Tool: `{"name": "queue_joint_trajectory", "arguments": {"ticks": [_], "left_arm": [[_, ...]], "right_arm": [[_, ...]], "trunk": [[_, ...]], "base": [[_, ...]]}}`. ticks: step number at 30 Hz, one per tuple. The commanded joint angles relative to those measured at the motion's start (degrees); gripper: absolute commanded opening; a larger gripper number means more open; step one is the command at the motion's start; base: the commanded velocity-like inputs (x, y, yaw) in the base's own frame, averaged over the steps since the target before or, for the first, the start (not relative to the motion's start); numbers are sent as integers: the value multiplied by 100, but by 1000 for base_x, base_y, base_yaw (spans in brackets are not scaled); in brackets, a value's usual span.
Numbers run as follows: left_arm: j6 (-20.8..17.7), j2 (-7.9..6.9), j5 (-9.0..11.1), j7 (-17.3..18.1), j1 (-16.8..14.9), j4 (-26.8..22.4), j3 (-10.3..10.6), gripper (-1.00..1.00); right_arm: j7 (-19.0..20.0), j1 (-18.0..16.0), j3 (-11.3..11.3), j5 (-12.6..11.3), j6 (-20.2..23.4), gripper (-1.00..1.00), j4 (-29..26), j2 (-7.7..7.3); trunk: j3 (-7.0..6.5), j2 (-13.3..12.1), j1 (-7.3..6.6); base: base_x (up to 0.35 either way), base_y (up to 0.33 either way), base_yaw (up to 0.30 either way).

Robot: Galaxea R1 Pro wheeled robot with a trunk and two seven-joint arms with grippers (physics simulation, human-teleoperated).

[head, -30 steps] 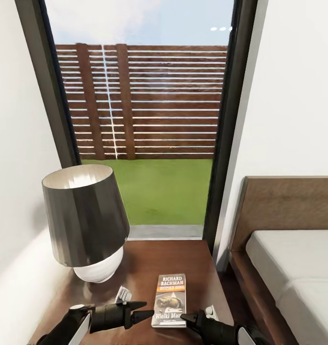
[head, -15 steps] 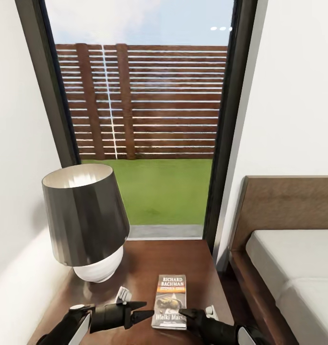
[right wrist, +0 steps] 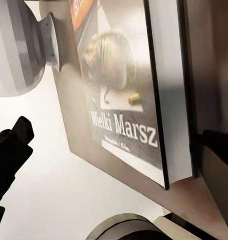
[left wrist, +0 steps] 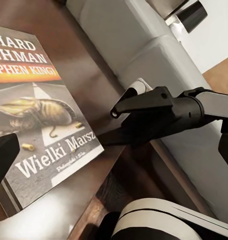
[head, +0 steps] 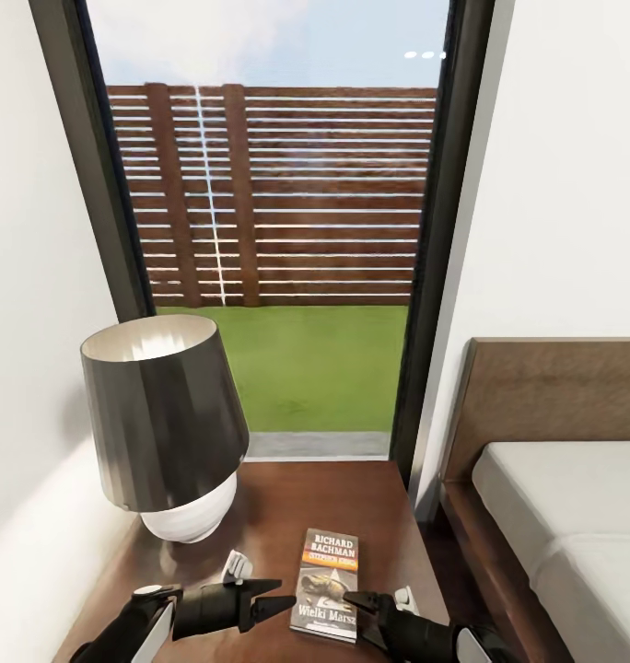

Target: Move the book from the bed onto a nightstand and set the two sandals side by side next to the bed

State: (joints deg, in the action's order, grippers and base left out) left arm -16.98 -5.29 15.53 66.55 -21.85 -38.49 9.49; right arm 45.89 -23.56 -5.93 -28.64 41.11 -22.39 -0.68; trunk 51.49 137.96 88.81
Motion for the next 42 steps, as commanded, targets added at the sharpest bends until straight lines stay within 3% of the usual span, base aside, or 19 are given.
{"name": "queue_joint_trajectory", "arguments": {"ticks": [1, 10, 27, 42], "left_arm": [[-58, -8, 57, -2, -4, -1, 32, 100], [-51, -8, 58, -2, 2, -1, 35, 100], [-51, -8, 60, -2, 4, -1, 35, 100], [-53, -8, 55, -2, 5, -1, 35, 100]], "right_arm": [[-1, -1, -13, 43, 2, 100, 5, 2], [-1, 0, -13, 43, 2, 100, 5, 4], [-1, -1, -13, 43, 2, 100, 3, 2], [-1, 0, -13, 43, 2, 100, 0, 5]], "trunk": [[6, 2, -1], [6, 2, -1], [6, 2, -1], [-263, -599, -330]], "base": [[0, 0, 0], [-194, 0, 0], [-12, 0, 0], [0, 0, 0]]}}
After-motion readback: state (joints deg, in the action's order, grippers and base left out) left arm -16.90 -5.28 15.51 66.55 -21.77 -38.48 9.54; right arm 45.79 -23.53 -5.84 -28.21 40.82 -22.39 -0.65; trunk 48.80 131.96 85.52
